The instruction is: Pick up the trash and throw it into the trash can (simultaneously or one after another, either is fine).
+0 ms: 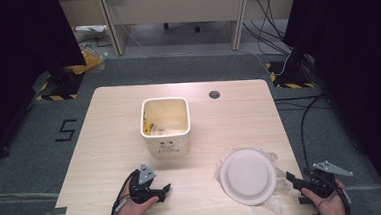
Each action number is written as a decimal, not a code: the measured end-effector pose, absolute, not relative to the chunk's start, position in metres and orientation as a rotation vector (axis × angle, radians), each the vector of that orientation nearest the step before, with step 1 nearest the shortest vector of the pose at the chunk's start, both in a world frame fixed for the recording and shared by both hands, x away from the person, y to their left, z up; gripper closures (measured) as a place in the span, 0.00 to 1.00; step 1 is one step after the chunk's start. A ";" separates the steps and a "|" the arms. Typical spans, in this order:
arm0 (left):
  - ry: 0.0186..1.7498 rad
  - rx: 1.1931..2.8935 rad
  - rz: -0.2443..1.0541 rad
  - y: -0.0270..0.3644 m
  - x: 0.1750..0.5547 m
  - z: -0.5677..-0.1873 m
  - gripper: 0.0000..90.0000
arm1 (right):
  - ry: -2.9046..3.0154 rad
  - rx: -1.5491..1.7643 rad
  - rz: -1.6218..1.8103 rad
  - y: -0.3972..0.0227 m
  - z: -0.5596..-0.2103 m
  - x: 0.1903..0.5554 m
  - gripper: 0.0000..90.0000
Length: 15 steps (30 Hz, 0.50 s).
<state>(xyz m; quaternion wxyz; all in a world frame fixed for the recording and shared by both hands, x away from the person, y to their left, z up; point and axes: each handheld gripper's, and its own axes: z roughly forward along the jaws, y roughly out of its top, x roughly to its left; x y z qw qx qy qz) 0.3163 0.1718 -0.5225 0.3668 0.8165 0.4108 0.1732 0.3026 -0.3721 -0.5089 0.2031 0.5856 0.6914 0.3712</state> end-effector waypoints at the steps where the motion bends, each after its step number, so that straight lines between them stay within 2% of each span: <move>1: 1.056 2.097 0.446 0.172 0.316 -0.523 0.16 | 1.930 1.633 1.035 -0.372 -0.509 0.303 0.26; 10: 1.069 2.088 0.458 0.170 0.314 -0.522 0.18 | 1.922 1.613 1.052 -0.370 -0.500 0.301 0.26; 15: 1.030 2.066 0.415 0.160 0.309 -0.517 0.18 | 1.898 1.588 1.089 -0.370 -0.489 0.299 0.26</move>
